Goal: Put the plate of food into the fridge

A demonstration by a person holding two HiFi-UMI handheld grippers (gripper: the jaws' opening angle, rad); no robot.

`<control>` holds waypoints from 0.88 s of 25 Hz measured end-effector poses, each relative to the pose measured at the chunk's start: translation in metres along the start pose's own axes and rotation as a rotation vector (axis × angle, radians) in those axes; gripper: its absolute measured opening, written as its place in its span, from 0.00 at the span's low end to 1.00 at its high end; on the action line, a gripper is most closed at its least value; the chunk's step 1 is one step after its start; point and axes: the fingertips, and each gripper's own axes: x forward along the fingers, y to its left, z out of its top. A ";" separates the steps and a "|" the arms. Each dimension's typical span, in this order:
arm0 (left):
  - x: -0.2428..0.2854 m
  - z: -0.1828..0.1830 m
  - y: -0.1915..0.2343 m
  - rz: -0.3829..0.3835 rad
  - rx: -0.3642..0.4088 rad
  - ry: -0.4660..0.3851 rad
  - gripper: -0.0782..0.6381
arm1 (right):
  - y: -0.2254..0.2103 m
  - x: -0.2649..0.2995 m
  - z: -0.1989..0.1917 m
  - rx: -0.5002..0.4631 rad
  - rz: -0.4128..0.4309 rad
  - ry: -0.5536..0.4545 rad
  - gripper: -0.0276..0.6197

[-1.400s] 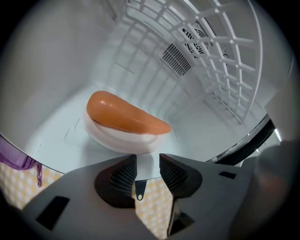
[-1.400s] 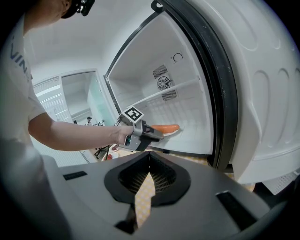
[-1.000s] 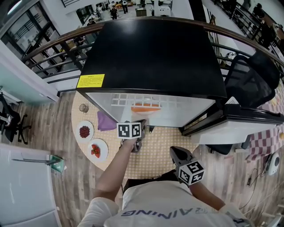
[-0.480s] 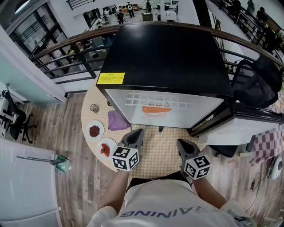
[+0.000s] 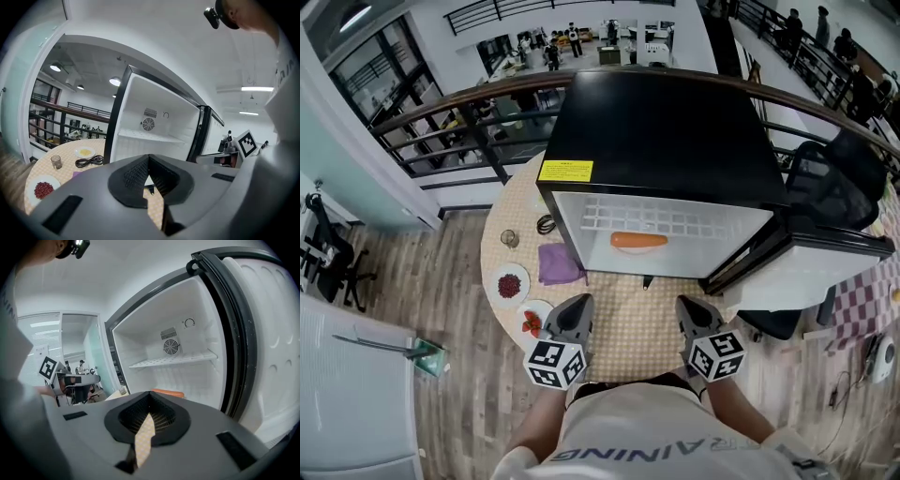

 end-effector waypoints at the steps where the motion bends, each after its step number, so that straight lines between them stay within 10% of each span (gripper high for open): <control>1: -0.002 0.001 0.000 -0.003 0.005 -0.002 0.12 | 0.001 -0.001 0.001 0.000 -0.006 -0.003 0.08; 22: -0.016 0.000 -0.012 -0.050 -0.003 -0.006 0.12 | 0.021 -0.011 -0.005 -0.003 -0.027 -0.010 0.08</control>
